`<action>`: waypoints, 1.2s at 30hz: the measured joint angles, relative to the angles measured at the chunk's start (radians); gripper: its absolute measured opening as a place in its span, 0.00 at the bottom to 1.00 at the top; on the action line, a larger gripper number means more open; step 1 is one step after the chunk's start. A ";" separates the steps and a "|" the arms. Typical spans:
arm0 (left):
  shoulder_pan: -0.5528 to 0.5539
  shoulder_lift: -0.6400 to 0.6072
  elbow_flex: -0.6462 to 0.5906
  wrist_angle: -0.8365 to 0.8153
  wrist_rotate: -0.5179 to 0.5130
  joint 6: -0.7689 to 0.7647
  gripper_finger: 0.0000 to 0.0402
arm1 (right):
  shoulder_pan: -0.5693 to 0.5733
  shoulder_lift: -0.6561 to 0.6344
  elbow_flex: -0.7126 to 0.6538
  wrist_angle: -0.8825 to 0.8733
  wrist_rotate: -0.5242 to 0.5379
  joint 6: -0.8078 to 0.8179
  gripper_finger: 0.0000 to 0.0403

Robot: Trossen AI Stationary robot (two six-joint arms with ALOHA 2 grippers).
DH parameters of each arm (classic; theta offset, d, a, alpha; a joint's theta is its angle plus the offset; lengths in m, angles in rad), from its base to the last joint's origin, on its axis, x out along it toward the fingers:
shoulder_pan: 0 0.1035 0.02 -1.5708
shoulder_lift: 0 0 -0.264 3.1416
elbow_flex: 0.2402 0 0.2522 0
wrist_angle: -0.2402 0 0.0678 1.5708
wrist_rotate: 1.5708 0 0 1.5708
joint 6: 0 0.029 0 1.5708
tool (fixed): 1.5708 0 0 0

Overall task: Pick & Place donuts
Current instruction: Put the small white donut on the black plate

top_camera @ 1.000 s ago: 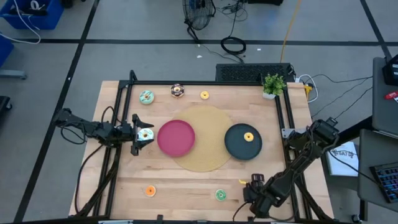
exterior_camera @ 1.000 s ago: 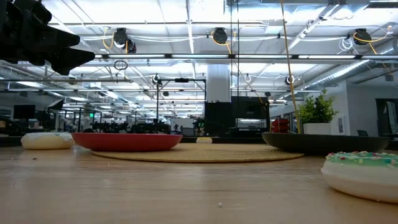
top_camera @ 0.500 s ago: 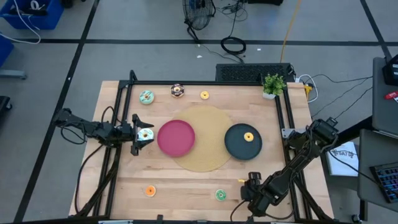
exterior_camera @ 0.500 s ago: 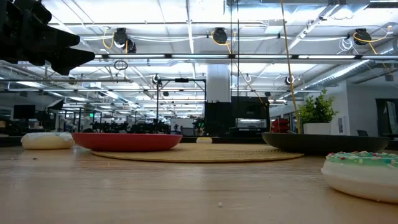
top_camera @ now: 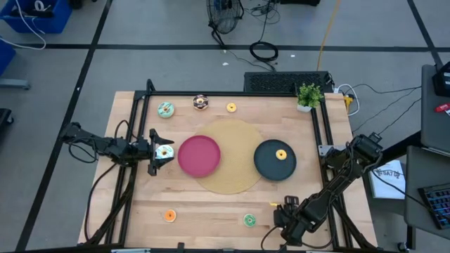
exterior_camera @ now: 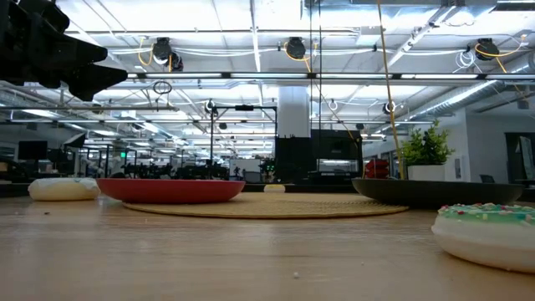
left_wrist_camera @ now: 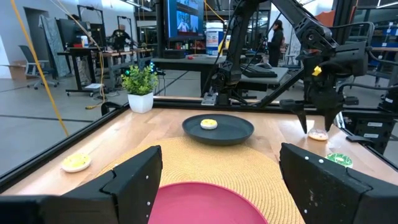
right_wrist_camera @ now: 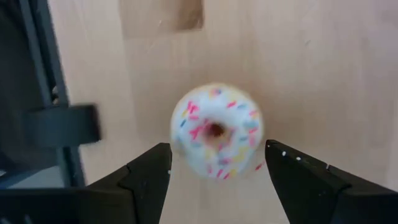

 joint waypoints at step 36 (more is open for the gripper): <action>0.000 0.000 0.000 0.000 0.000 0.000 0.80 | 0.009 -0.002 -0.084 0.111 0.078 -0.079 0.42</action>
